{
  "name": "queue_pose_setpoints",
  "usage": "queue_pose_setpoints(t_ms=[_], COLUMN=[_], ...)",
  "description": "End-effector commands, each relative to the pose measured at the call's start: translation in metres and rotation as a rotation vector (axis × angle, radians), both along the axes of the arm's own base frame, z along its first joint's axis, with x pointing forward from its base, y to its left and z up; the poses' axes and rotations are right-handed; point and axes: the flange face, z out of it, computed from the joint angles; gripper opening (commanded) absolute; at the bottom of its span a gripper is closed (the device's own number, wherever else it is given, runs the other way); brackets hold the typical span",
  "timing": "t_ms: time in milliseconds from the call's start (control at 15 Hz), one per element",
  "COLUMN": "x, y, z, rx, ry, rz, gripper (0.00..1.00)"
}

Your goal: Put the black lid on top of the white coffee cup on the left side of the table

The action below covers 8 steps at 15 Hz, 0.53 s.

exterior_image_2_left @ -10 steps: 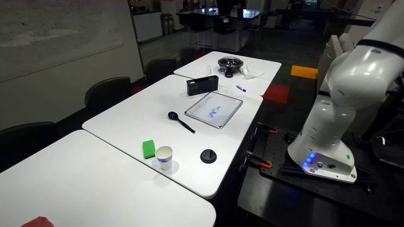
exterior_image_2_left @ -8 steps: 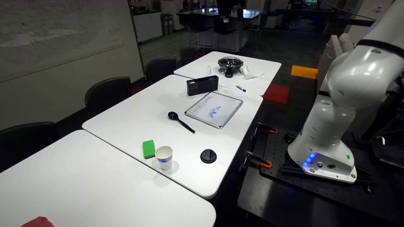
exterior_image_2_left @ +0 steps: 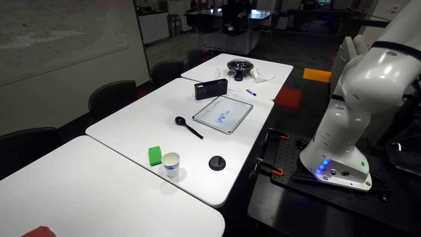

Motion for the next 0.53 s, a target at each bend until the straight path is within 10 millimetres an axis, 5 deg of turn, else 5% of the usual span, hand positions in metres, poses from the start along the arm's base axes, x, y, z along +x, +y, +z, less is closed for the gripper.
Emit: queue_pose_setpoints(t_ms=[0, 467], x=[0.002, -0.014], y=[0.015, 0.057], z=[-0.062, -0.193], rx=[0.016, 0.027], ry=[-0.031, -0.014], rz=[0.027, 0.095], gripper=[1.0, 1.0])
